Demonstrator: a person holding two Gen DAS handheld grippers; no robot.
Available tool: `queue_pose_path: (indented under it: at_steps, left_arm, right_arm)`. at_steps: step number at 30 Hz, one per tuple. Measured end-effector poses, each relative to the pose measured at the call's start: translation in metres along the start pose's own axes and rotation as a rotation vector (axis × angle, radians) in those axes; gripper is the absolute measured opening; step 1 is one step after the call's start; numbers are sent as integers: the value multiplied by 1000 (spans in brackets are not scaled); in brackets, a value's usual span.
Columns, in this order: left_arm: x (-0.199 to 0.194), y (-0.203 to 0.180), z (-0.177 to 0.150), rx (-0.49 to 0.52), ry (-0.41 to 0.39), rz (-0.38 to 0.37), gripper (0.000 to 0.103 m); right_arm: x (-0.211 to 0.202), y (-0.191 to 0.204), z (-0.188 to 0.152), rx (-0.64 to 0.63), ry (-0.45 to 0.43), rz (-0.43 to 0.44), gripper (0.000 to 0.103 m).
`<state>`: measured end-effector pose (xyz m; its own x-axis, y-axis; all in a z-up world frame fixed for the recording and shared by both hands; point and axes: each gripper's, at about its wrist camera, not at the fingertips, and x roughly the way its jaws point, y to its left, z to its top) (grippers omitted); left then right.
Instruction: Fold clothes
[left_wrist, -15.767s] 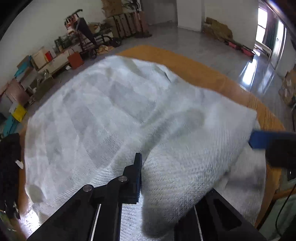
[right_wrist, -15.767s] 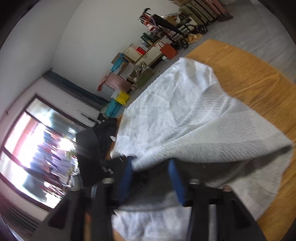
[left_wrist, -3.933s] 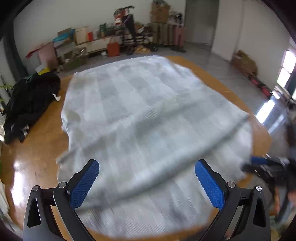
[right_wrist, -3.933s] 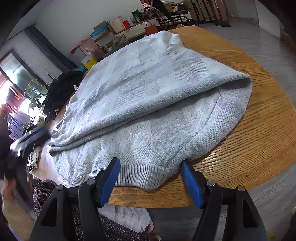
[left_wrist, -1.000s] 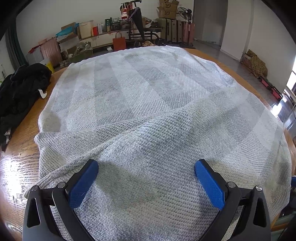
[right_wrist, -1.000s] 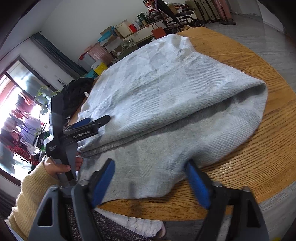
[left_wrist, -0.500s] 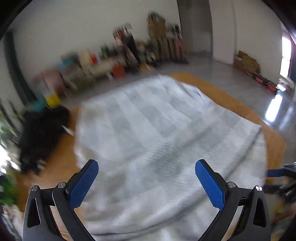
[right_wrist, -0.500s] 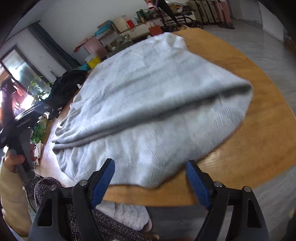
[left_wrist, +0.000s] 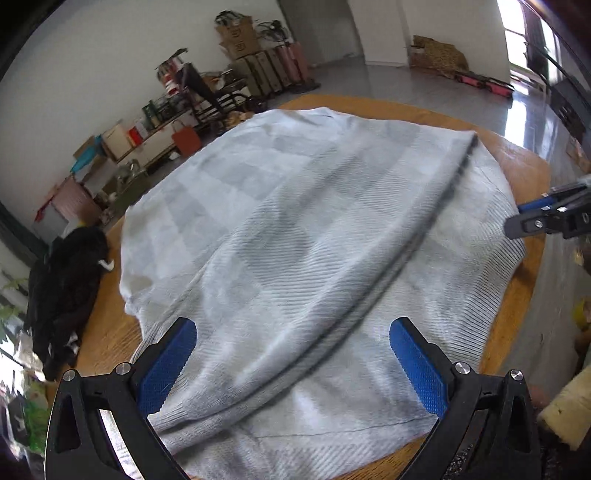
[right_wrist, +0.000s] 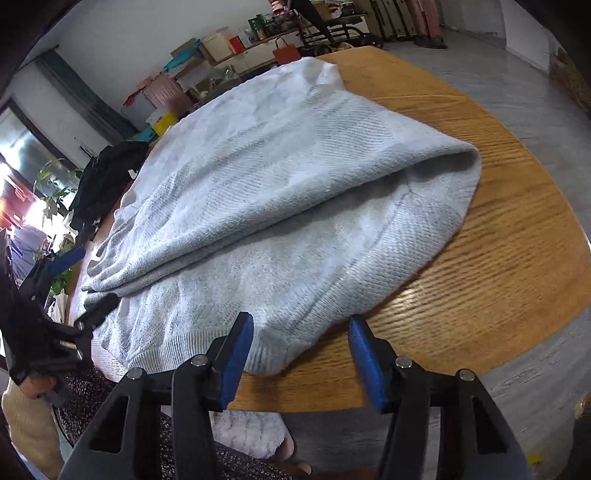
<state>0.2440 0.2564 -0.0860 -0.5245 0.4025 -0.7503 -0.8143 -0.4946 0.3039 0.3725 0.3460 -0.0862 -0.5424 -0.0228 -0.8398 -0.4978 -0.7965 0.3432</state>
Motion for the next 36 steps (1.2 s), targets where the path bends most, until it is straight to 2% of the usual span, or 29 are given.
queue_pose_path:
  at_steps: [1,7,12,18,23,26,29,31,36]
  left_arm:
    - [-3,-2,1,0,-5,-10,103]
    - [-22,2,13,-158,-99,-101,103]
    - [-30,3,25,-176,-178,-75,103]
    - [-27,9,28,-209,-146,-214,103]
    - [-30,20,16,-112,-100,-83,103]
    - [-33,23,1,-6,-60,-23,103]
    - [-40,26,-15,79,-39,-18,103]
    - [-46,25,-26,142,-32,-28,103]
    - [-58,-4,-41,346,-67,-61,103]
  right_arm:
    - [2,3,2,-9,3,-5,59]
    - [9,18,11,-45,6,-31,60]
    - [14,31,13,-77,18,-62,61]
    - [15,39,5,-95,59,-78,61]
    - [15,42,-5,-85,97,-36,60]
    - [19,43,-5,-52,109,33,51]
    - [23,41,2,-24,85,44,34]
    - [22,41,6,-15,65,68,13]
    - [-9,51,37,-35,-67,136,9]
